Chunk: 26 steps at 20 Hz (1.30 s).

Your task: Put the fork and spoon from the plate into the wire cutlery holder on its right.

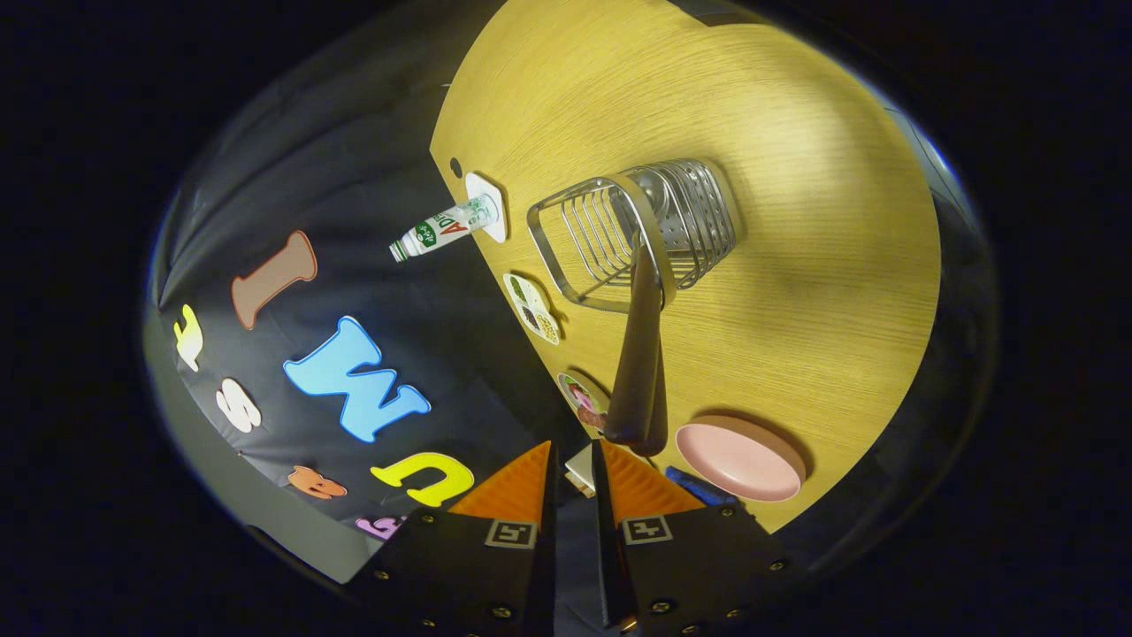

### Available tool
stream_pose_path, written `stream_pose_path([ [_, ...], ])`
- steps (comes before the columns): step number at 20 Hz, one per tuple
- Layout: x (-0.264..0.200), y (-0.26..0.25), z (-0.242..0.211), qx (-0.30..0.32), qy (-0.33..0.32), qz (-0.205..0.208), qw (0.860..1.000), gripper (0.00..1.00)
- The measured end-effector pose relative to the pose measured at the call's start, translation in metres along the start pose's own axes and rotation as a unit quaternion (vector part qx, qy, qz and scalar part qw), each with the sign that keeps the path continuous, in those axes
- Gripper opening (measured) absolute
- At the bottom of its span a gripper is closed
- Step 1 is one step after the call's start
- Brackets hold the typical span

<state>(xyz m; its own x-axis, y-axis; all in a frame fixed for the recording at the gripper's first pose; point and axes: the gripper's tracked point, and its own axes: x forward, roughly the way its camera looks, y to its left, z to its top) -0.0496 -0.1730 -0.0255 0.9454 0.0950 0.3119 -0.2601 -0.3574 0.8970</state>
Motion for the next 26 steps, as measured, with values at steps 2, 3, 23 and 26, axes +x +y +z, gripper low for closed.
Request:
stream_pose_path([
  [2, 0.001, -0.002, 0.0, -0.015, -0.004, -0.008, 1.0, 0.21],
  [3, 0.001, -0.003, -0.001, -0.025, -0.007, -0.014, 1.0, 0.2],
  [23, -0.007, 0.008, 0.0, -0.492, -0.108, -0.183, 0.844, 0.21],
  [26, -0.012, 0.016, 0.003, -0.544, -0.136, -0.194, 0.805, 0.21],
])
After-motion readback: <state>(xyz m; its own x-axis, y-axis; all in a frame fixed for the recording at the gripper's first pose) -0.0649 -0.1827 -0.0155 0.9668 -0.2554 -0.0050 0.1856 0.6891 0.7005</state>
